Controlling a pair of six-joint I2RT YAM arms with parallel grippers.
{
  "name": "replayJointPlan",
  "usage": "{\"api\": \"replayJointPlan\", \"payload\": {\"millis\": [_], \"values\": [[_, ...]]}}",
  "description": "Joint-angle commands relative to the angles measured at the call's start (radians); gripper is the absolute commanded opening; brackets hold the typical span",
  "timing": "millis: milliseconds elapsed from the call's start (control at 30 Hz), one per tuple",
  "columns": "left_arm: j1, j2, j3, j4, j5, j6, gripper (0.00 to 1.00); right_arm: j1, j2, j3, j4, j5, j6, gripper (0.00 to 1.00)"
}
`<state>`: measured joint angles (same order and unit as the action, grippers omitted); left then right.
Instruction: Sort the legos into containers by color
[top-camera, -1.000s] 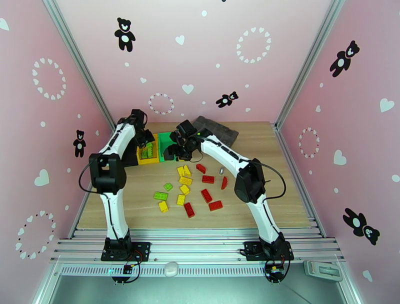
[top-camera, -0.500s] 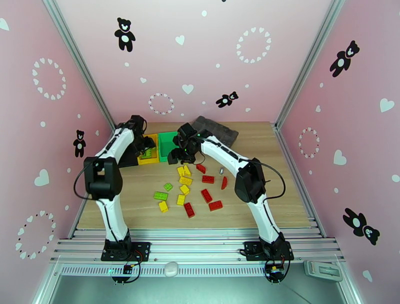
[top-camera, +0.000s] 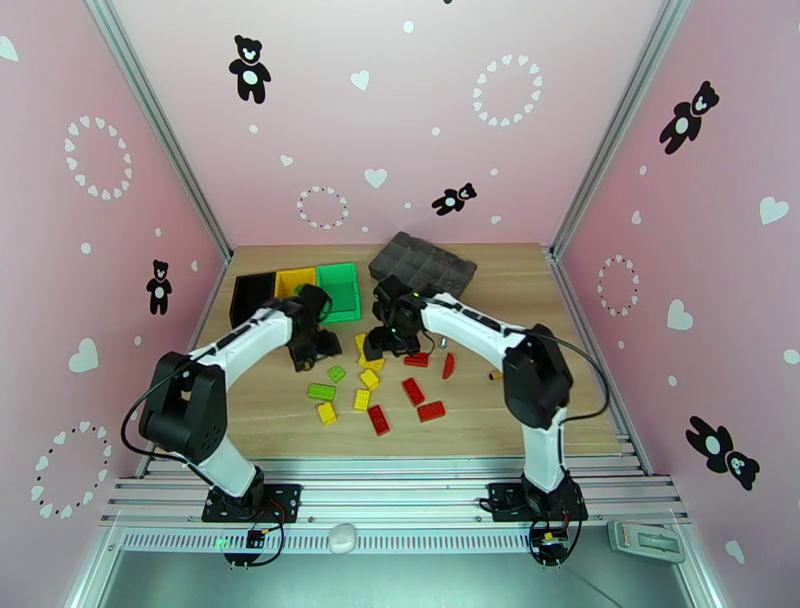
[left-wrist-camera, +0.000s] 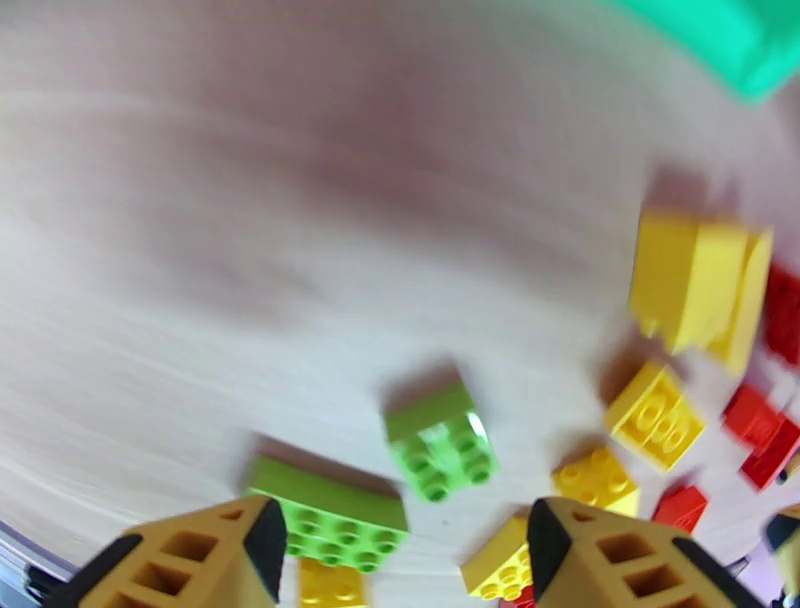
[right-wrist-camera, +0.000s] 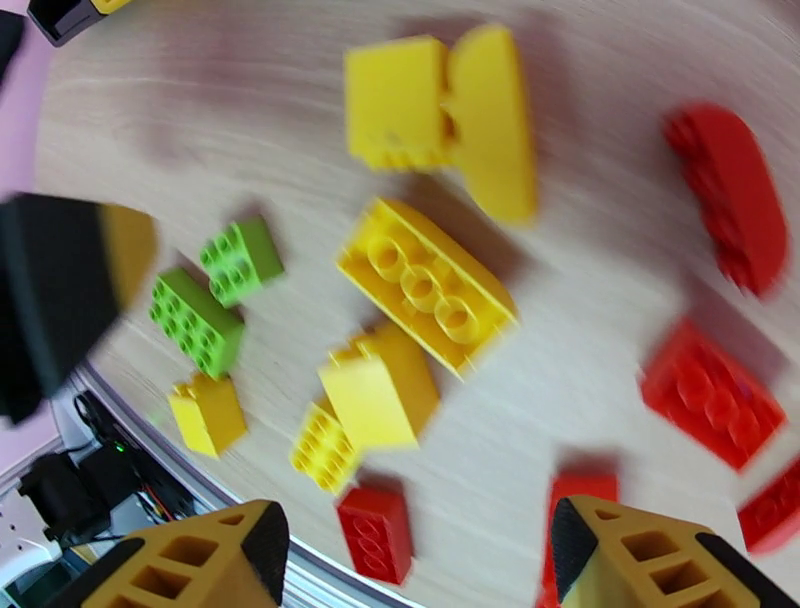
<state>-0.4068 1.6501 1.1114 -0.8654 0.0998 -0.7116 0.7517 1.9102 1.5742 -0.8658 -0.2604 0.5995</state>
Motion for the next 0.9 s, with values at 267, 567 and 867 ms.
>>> {"api": "replayJointPlan", "payload": {"millis": [267,567,867], "values": [[-0.103,0.097,-0.030,0.110,-0.003,-0.125,0.69,0.004,-0.200,-0.188,0.033,0.089,0.035,0.75],[-0.103,0.143,-0.001,0.090,-0.057,-0.110,0.68,0.001,-0.258,-0.241,0.037,0.101,0.045,0.76],[-0.101,0.209,0.076,0.064,-0.105,-0.106,0.63,0.001,-0.263,-0.250,0.046,0.089,0.048,0.76]]}}
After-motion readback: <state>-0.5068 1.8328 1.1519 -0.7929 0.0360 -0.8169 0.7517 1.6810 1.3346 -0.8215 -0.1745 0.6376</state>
